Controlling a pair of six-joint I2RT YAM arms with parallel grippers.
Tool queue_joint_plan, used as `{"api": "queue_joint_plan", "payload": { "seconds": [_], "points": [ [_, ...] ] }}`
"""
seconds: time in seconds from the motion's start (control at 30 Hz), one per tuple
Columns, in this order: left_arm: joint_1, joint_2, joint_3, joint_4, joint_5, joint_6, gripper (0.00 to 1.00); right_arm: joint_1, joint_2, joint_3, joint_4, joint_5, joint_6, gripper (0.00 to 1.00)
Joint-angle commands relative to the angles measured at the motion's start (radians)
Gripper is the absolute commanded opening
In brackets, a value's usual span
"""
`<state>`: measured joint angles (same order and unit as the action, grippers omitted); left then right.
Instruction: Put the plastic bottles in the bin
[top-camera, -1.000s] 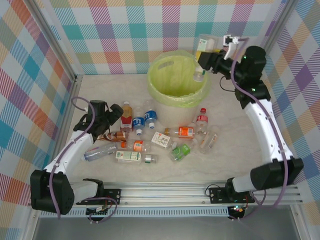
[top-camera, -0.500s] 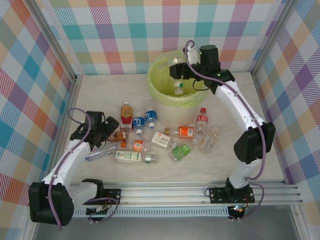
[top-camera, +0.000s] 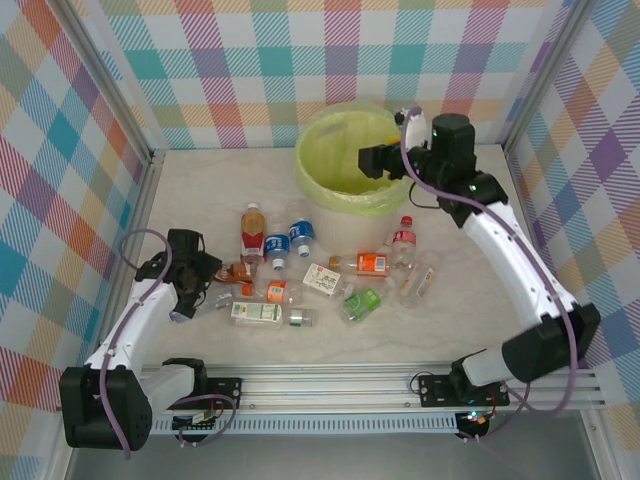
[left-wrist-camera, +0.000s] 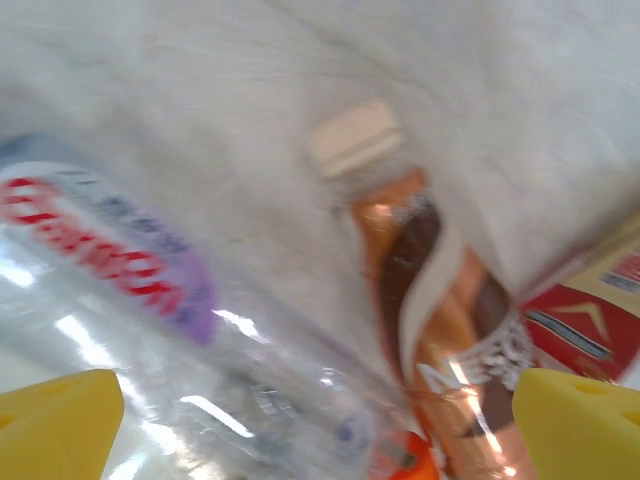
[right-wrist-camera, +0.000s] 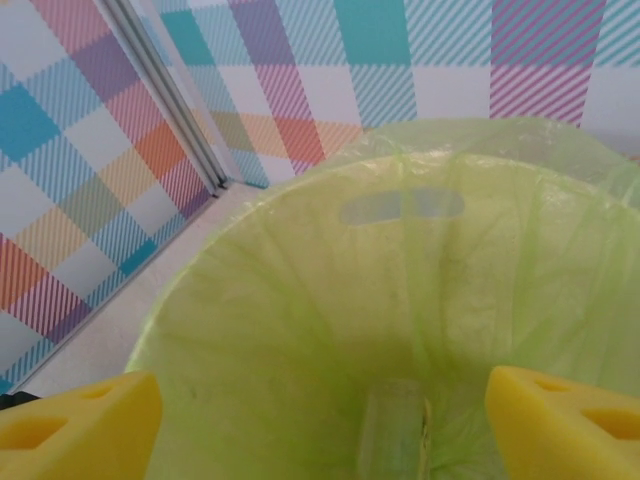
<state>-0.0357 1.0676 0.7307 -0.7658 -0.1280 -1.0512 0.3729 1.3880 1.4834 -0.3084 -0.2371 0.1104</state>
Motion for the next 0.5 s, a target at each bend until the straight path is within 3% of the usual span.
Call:
{"api": "queue_joint_plan", "payload": {
  "seconds": [0.0,0.03,0.17,0.3,0.47],
  "points": [
    [0.012,-0.009,0.076,-0.233,-0.165,-0.133,1.00,0.001,-0.114,-0.123,0.123,0.020,-0.012,0.94],
    [0.013,-0.015,0.084,-0.256,-0.184,-0.142,1.00,0.001,-0.153,-0.169,0.143,0.032,-0.014,1.00],
    [0.013,-0.032,0.061,-0.244,-0.105,-0.210,1.00,0.001,-0.287,-0.330,0.220,0.092,-0.020,1.00],
    [0.014,-0.032,-0.069,-0.059,0.048,-0.362,1.00,0.001,-0.388,-0.464,0.312,0.121,-0.032,0.99],
    [0.012,-0.011,-0.175,0.107,0.070,-0.497,1.00,0.001,-0.459,-0.522,0.331,0.155,-0.046,1.00]
  ]
}}
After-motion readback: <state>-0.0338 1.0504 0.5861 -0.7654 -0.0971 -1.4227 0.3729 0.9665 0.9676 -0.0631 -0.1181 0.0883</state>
